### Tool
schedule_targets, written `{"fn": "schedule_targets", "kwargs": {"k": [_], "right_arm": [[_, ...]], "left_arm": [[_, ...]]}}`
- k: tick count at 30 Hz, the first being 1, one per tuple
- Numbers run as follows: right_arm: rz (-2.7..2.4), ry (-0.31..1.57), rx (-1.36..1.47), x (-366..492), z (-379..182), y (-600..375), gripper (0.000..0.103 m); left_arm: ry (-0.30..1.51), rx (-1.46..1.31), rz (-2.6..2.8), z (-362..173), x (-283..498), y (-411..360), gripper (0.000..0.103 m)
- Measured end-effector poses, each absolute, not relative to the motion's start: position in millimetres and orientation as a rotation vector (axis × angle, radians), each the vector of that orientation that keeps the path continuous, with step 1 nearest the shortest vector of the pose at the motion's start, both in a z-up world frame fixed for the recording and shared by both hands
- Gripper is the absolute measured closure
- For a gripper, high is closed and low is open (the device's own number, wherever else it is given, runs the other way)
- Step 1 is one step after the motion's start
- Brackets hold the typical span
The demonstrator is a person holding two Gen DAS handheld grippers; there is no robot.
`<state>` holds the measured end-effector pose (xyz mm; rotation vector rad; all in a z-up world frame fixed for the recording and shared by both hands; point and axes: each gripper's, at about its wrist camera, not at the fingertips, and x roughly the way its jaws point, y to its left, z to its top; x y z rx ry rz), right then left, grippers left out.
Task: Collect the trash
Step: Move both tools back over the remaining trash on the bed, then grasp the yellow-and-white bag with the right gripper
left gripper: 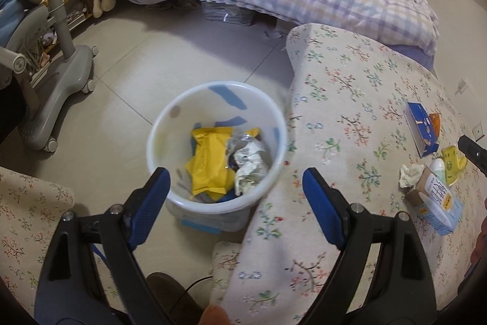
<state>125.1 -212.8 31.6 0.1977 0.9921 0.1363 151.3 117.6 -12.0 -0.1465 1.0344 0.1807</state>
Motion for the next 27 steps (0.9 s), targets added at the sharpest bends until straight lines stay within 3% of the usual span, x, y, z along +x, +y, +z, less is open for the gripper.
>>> {"fn": "schedule_targets", "kwargs": {"k": [10,27], "right_arm": [[-0.023,1.058,0.221,127,16,-276,0.031],[-0.166,1.133,0.552,136,-26,-347,0.031]], "left_arm": [[1.045,-0.120,0.102,-11,165,63,0.014],[1.083,-0.082,0.022,-21,176,2,0.014]]}}
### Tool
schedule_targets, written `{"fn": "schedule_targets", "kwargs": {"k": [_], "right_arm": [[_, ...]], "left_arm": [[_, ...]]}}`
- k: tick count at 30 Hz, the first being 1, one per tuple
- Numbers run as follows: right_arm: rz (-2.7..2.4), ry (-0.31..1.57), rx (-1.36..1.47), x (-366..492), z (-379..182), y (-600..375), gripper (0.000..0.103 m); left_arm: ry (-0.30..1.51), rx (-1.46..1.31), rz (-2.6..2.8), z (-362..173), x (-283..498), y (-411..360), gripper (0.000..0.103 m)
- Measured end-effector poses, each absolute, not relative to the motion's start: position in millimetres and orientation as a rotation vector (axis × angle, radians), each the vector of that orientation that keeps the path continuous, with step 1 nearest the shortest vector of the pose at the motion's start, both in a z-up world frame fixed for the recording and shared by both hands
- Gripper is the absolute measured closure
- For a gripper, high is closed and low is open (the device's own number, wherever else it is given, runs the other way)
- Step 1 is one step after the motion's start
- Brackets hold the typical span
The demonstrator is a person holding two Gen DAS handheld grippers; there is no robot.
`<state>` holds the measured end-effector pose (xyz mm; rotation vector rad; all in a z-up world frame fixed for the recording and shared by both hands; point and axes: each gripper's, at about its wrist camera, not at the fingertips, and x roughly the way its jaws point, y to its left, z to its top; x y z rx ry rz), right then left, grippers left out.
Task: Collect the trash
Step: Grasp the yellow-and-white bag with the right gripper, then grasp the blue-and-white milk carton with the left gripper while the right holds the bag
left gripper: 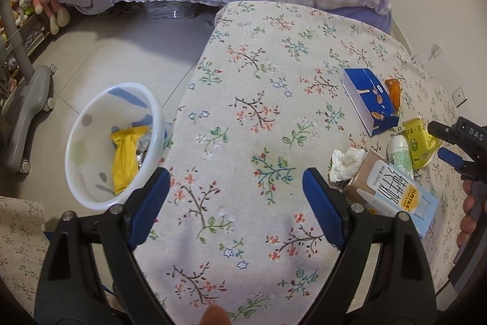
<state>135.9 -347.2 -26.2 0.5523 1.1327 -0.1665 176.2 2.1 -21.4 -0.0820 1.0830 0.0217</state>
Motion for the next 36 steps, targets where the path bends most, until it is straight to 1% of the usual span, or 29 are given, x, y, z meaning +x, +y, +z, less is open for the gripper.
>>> {"fn": "schedule_targets", "kwargs": {"k": [4,6,8,9,10,13,14,16,20,30,36], "right_arm": [[-0.160,1.133,0.558,135,-31,-347,0.029],[-0.140,1.143,0.546,133,-32,-346,0.032],[-0.118,1.158,0.553,131,-33,-347,0.050],[-0.109,1.167,0.556,129,-34,-348,0.055],[-0.097,1.167,0.562,128,-34,-349,0.063],[-0.070,1.166,0.522,123,-26,-350,0.080],[-0.073,1.161,0.489,121,-22,-350,0.083],[-0.075,1.148,0.435,116,-15,-352,0.093],[-0.063,1.138,0.412,105,-7,-363,0.093],[-0.098,1.071,0.381,75,17,-399,0.093],[-0.118,1.063,0.388,60,19,-425,0.093]], "left_arm": [[1.090,-0.074,0.008,-23,177,-6,0.014],[1.096,-0.072,0.000,-25,178,-10,0.014],[1.102,-0.071,-0.009,-26,179,-15,0.015],[1.104,-0.071,-0.013,-26,179,-16,0.015],[1.106,-0.072,-0.019,-26,180,-19,0.015],[1.110,-0.079,-0.038,-25,180,-26,0.015],[1.112,-0.083,-0.048,-25,180,-30,0.015],[1.115,-0.089,-0.064,-25,181,-37,0.014],[1.129,-0.110,-0.101,-26,182,-54,0.015],[1.194,-0.278,-0.201,-34,186,-110,0.015],[1.210,-0.290,-0.191,-43,183,-135,0.015]]}}
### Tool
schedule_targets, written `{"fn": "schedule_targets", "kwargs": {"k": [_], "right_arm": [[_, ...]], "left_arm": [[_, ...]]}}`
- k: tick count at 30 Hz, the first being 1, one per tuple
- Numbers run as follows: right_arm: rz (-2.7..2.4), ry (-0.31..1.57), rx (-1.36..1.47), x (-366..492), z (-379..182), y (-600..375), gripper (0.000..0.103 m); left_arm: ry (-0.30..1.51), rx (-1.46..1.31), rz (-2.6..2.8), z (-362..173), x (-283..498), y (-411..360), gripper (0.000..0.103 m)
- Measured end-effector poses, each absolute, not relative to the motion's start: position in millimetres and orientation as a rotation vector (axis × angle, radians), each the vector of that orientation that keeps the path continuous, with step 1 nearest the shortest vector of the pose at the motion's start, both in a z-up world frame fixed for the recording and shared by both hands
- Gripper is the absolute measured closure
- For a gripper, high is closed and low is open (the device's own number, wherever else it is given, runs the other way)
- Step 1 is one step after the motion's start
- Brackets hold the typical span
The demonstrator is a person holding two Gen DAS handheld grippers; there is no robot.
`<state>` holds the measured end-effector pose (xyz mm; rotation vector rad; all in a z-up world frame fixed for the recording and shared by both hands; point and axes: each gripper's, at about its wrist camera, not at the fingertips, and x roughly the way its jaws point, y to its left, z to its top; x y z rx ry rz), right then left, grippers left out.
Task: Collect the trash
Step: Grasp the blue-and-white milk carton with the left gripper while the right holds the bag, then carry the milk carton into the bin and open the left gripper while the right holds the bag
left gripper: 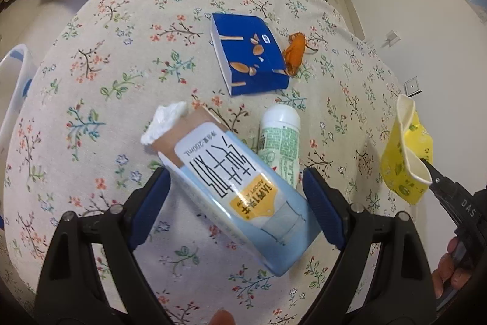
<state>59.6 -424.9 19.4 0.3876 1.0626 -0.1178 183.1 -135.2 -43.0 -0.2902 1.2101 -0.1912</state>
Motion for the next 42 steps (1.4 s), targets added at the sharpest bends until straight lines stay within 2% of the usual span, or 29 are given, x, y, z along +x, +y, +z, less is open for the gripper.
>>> {"fn": "schedule_targets", "kwargs": {"k": [3,9,12,23,42], "right_arm": [[-0.130,1.060,0.394,54,20,-436,0.093],[-0.137,1.054,0.401,47,21,-450,0.093],[-0.132,1.049,0.402,47,23,-451,0.093],[-0.074,1.023,0.392,52,37,-426,0.093],[0.073,1.017,0.368,84,44,-331,0.093]], "left_arm": [[1.205,-0.296,-0.179,-46,181,-138,0.016],[1.184,-0.282,-0.187,-43,179,-139,0.034],[1.163,-0.272,-0.204,-39,176,-136,0.038],[1.086,-0.266,-0.268,-14,164,-118,0.039],[1.031,-0.292,-0.149,3,159,-33,0.039]]}}
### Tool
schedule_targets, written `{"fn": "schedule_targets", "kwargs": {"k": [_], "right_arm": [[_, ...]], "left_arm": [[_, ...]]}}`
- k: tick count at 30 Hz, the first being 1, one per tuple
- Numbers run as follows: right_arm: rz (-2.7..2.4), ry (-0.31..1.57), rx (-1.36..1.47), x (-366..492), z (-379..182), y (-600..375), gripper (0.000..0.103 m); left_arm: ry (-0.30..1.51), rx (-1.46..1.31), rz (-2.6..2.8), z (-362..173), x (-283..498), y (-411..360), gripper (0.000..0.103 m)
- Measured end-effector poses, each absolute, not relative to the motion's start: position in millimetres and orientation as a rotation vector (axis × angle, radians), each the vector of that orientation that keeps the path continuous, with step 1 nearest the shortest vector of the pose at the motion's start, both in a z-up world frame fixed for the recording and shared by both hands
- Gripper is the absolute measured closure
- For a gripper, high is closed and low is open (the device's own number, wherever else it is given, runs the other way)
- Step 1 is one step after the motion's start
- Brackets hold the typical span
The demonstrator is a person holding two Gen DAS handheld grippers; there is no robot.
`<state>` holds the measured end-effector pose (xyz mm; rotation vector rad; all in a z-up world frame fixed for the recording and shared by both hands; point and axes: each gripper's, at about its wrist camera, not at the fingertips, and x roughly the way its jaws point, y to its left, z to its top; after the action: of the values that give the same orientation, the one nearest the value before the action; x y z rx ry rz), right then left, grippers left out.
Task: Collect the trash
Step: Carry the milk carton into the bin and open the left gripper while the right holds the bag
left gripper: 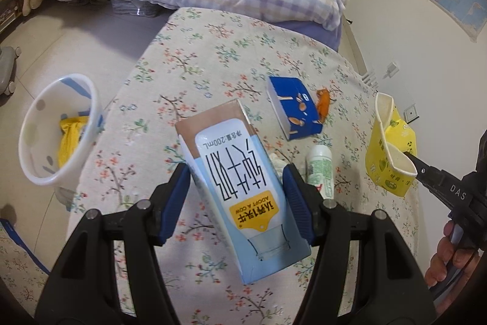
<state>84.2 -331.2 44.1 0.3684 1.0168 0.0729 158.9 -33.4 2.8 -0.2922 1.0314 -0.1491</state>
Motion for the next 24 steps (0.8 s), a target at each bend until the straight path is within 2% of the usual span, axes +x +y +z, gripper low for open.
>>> {"fn": "schedule_targets", "kwargs": {"k": [24], "right_arm": [[0.285,1.026,0.247,110,32,-184,0.093]], "left_arm": [[0.965,-0.334,0.059,7,160,99,0.039]]}}
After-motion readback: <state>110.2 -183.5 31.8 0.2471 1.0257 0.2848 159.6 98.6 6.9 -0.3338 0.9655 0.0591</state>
